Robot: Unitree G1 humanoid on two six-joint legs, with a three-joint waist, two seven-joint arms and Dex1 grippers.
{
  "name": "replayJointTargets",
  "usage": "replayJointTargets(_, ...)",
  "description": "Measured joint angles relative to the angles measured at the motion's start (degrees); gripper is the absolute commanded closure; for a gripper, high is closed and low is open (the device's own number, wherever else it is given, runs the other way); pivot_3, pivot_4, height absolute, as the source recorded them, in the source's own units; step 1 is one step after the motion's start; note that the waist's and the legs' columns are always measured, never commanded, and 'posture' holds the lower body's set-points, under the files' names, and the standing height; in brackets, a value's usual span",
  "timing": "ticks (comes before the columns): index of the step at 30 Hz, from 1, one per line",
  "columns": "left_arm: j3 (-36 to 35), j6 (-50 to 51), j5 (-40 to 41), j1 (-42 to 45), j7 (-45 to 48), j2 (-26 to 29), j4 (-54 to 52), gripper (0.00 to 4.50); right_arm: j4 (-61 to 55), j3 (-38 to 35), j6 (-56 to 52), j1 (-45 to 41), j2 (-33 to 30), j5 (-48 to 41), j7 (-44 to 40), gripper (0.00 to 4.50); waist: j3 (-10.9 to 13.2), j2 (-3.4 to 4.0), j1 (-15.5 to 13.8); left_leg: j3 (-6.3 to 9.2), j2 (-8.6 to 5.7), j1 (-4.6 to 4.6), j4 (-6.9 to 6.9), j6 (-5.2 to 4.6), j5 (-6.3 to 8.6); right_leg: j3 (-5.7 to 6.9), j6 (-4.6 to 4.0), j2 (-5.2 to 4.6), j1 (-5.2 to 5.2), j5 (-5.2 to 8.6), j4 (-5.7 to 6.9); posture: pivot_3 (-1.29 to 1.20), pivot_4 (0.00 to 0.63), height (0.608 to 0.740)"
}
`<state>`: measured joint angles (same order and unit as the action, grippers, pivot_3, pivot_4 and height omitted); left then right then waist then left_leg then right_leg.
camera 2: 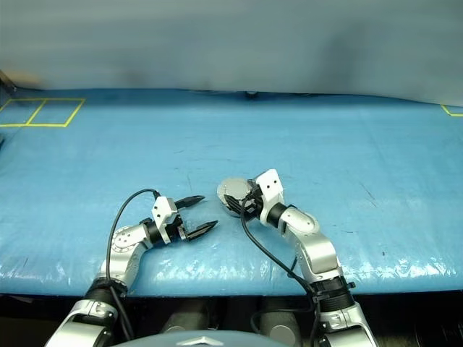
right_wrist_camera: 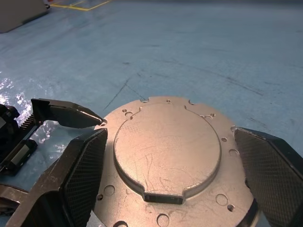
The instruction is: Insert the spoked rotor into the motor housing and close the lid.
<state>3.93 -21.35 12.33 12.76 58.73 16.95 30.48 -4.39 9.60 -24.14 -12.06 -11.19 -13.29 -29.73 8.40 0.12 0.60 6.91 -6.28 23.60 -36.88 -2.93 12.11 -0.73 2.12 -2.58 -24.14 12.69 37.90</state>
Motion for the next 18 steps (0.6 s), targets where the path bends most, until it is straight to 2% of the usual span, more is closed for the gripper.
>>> replayJointTargets(2, 0.0, 0.0, 0.0, 0.0, -0.1, 0.0, 0.0, 0.0, 0.2, 0.2, 0.2, 0.0, 0.0, 0.4, 0.1, 0.2, 0.0, 0.0, 0.0, 0.0, 0.0, 0.0, -0.01, 0.0, 0.0, 0.0, 0.0, 0.0, 0.0, 0.0, 0.0, 0.0, 0.15, 0.74)
replayJointTargets(4, 0.1, 0.0, -0.1, 0.0, -0.2, 0.0, 0.0, 0.0, 0.3, 0.3, 0.3, 0.0, 0.0, 1.0, 0.2, 0.62, 0.0, 0.0, 0.0, 0.0, 0.0, -0.01, -0.02, 0.0, 0.0, 0.0, 0.0, 0.0, 0.02, 0.0, 0.0, 0.0, 0.15, 0.74)
replayJointTargets(6, 0.1, 0.0, -0.1, 0.0, -0.3, 0.0, 0.0, 0.0, 0.3, 1.1, 0.5, 0.0, -0.3, 1.7, 0.1, 1.31, 0.0, 0.0, 0.0, 0.0, 0.0, -0.02, -0.02, 0.0, 0.0, 0.0, 0.0, 0.0, 0.02, 0.0, 0.0, 0.0, 0.15, 0.74)
replayJointTargets(7, 0.1, 0.0, -0.1, 0.0, -0.4, 0.0, 0.0, 0.0, 0.3, 1.2, 0.8, 0.0, -0.4, 2.0, 0.1, 1.49, 0.0, 0.0, 0.0, 0.0, 0.0, -0.02, -0.02, 0.0, 0.0, 0.0, 0.0, 0.0, 0.02, 0.0, 0.0, 0.0, 0.15, 0.74)
replayJointTargets(18, 0.3, 0.0, -0.1, -0.6, -1.2, 0.0, -0.9, 0.0, -0.8, 1.5, -0.6, -1.1, -3.6, 2.7, -2.8, 1.49, 0.0, 0.0, 0.0, 0.0, -0.01, 0.0, -0.03, -0.01, 0.0, 0.0, 0.0, 0.0, 0.03, 0.0, -0.02, 0.0, 0.15, 0.74)
